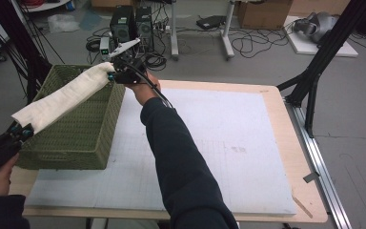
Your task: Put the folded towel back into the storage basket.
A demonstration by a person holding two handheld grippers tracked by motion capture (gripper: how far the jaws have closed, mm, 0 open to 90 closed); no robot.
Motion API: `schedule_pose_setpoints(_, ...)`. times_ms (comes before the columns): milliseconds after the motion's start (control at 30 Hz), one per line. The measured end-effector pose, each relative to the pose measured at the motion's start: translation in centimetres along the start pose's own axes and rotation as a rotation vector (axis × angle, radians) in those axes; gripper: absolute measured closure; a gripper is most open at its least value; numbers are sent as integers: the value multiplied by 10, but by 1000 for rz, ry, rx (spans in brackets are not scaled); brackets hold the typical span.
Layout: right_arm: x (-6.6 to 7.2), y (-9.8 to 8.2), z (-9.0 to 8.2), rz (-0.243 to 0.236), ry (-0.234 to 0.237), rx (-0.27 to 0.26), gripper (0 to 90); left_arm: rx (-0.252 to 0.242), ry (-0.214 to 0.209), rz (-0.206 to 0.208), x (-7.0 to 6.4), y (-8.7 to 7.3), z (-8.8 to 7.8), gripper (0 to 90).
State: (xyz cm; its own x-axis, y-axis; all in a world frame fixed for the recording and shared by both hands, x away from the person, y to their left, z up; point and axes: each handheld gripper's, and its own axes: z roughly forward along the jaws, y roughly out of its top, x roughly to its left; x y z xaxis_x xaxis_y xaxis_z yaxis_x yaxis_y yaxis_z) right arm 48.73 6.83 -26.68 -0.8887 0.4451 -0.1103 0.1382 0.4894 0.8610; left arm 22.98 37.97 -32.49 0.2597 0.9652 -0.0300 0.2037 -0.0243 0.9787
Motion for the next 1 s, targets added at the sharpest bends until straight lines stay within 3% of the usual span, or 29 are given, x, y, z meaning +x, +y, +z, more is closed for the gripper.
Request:
schedule_pose_setpoints(367,7,16,40,-30,1,27,785,47,43,-10,19,-8,3,812)
schedule_pose_setpoints(667,5,13,66,-10,-22,58,785,81,54,2,18,-12,10,810)
schedule_pose_setpoints(867,10,24,74,-24,-26,45,785,86,63,-9,20,-16,8,810)
schedule_pose_setpoints(1000,12,24,79,-14,-35,51,785,98,70,9,19,-16,10,809)
